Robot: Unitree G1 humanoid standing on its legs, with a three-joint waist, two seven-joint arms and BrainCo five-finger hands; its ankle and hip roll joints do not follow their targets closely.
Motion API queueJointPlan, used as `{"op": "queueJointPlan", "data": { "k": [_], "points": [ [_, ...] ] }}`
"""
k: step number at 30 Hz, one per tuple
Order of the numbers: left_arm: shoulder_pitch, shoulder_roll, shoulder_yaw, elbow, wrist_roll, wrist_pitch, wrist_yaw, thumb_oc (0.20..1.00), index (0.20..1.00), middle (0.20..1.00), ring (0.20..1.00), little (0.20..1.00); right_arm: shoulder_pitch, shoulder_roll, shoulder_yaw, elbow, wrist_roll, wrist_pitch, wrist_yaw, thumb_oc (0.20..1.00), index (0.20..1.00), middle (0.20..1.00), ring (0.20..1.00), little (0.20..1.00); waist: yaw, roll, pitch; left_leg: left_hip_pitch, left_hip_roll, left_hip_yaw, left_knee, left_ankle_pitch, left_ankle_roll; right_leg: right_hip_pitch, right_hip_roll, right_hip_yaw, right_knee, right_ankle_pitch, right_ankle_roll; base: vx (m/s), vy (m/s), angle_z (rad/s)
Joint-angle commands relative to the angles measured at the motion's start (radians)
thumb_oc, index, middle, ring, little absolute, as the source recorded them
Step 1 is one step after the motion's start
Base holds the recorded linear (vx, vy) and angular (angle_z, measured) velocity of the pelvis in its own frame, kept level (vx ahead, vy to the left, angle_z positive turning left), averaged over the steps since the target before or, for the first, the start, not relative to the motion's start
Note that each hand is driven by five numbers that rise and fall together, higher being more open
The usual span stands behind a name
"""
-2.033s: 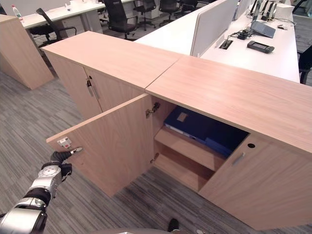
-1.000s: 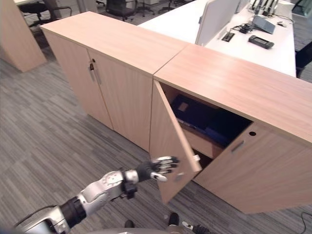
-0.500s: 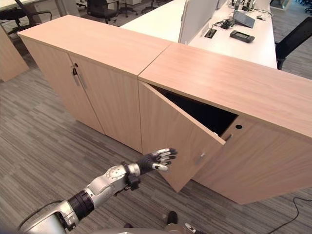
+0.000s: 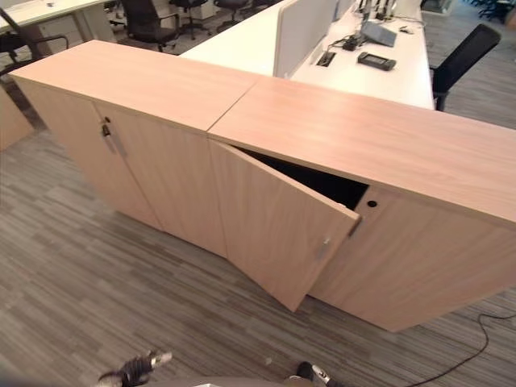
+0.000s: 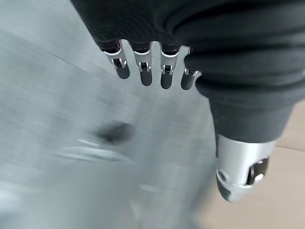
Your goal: Put the empty folder in the office cabinet
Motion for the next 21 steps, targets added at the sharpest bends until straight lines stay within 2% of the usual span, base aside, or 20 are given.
{"op": "queueJointPlan", "data": {
  "k": [1, 5, 7, 10, 11, 12, 13, 16, 17, 20, 21],
  "points": [
    [-0.044, -0.020, 0.047, -0.036, 0.036, -0.025, 0.023, 1.000, 1.000, 1.000, 1.000, 1.000, -0.036, -0.016, 0.024, 0.067, 0.014, -0.019, 0.006, 1.000, 1.000, 1.000, 1.000, 1.000, 0.017, 0.021, 0.015, -0.052, 0.015, -0.108, 0.003, -0.060, -0.015, -0.017, 0.007, 0.037, 0.000, -0.064, 0.052, 0.04, -0.179, -0.32],
    [-0.022, -0.018, 0.076, -0.066, 0.001, -0.045, 0.025, 1.000, 1.000, 1.000, 1.000, 1.000, -0.027, -0.023, 0.041, 0.071, 0.016, -0.029, 0.014, 1.000, 1.000, 1.000, 1.000, 1.000, 0.011, 0.022, 0.009, -0.041, 0.068, -0.100, 0.003, -0.038, -0.040, -0.016, 0.075, 0.056, 0.000, -0.104, 0.026, 0.00, -0.229, -0.18],
    [-0.020, -0.012, 0.076, -0.099, -0.020, -0.070, 0.049, 1.000, 1.000, 1.000, 1.000, 1.000, -0.024, -0.030, 0.063, 0.058, 0.022, -0.049, 0.012, 1.000, 1.000, 1.000, 1.000, 1.000, 0.007, 0.017, 0.010, -0.030, 0.130, -0.085, 0.003, -0.012, -0.068, -0.010, 0.137, 0.073, 0.000, -0.145, 0.004, -0.02, -0.361, -0.23],
    [-0.016, -0.009, 0.090, -0.102, -0.063, -0.073, 0.042, 1.000, 1.000, 1.000, 1.000, 1.000, -0.027, -0.037, 0.084, 0.051, 0.017, -0.056, 0.015, 1.000, 1.000, 1.000, 1.000, 1.000, 0.007, 0.007, 0.023, -0.019, 0.165, -0.073, 0.062, -0.021, -0.072, 0.008, 0.172, 0.089, 0.000, -0.168, -0.018, -0.01, -0.238, -0.32],
    [-0.027, -0.012, 0.086, -0.110, -0.098, -0.074, 0.036, 1.000, 1.000, 1.000, 1.000, 1.000, -0.041, -0.046, 0.102, 0.047, 0.006, -0.055, 0.015, 1.000, 1.000, 1.000, 1.000, 1.000, 0.028, -0.006, 0.055, -0.076, 0.165, -0.141, 0.170, -0.038, -0.066, 0.009, 0.183, 0.109, 0.000, -0.174, -0.036, -0.11, -0.215, -0.46],
    [-0.033, -0.016, 0.082, -0.113, -0.121, -0.077, 0.030, 1.000, 1.000, 1.000, 1.000, 1.000, -0.046, -0.052, 0.109, 0.042, 0.003, -0.055, 0.016, 1.000, 1.000, 1.000, 1.000, 1.000, 0.038, -0.013, 0.064, -0.108, 0.141, -0.209, 0.190, -0.046, -0.060, 0.010, 0.185, 0.111, 0.000, -0.175, -0.043, -0.14, -0.250, -0.88],
    [-0.035, -0.026, 0.081, -0.123, -0.175, -0.075, -0.005, 1.000, 1.000, 1.000, 1.000, 1.000, -0.046, -0.060, 0.111, 0.032, -0.004, -0.059, 0.016, 1.000, 1.000, 1.000, 1.000, 1.000, 0.062, -0.026, 0.074, -0.179, 0.050, -0.348, 0.215, -0.076, -0.035, 0.012, 0.196, 0.126, 0.000, -0.174, -0.047, -0.06, -0.177, -0.80],
    [-0.033, -0.035, 0.090, -0.118, -0.209, -0.082, -0.024, 1.000, 1.000, 1.000, 1.000, 1.000, -0.057, -0.060, 0.134, 0.021, -0.031, -0.062, 0.021, 1.000, 1.000, 1.000, 1.000, 1.000, 0.087, -0.025, 0.082, -0.214, -0.060, -0.498, 0.214, -0.097, -0.010, 0.009, 0.220, 0.178, 0.000, -0.162, -0.050, 0.03, -0.066, -0.47],
    [-0.033, -0.036, 0.086, -0.115, -0.201, -0.082, -0.030, 1.000, 1.000, 1.000, 1.000, 1.000, -0.060, -0.059, 0.145, 0.022, -0.049, -0.063, 0.020, 1.000, 1.000, 1.000, 1.000, 1.000, 0.088, -0.016, 0.077, -0.197, -0.070, -0.516, 0.191, -0.096, -0.003, 0.014, 0.228, 0.187, 0.000, -0.162, -0.048, 0.07, 0.045, -0.79],
    [-0.026, -0.038, 0.068, -0.112, -0.166, -0.082, -0.036, 1.000, 1.000, 1.000, 1.000, 1.000, -0.049, -0.055, 0.161, 0.023, -0.082, -0.057, 0.016, 1.000, 1.000, 1.000, 1.000, 1.000, 0.082, -0.005, 0.059, -0.165, -0.068, -0.513, 0.147, -0.085, 0.002, 0.017, 0.232, 0.197, 0.000, -0.163, -0.046, 0.08, 0.078, -0.75],
    [-0.021, -0.039, 0.042, -0.113, -0.125, -0.084, -0.034, 1.000, 1.000, 1.000, 1.000, 1.000, -0.038, -0.051, 0.174, 0.024, -0.115, -0.052, 0.014, 1.000, 1.000, 1.000, 1.000, 1.000, 0.071, 0.009, 0.038, -0.135, -0.066, -0.509, 0.087, -0.066, 0.006, 0.012, 0.234, 0.207, 0.000, -0.162, -0.047, 0.07, 0.118, -0.28]
  ]
}}
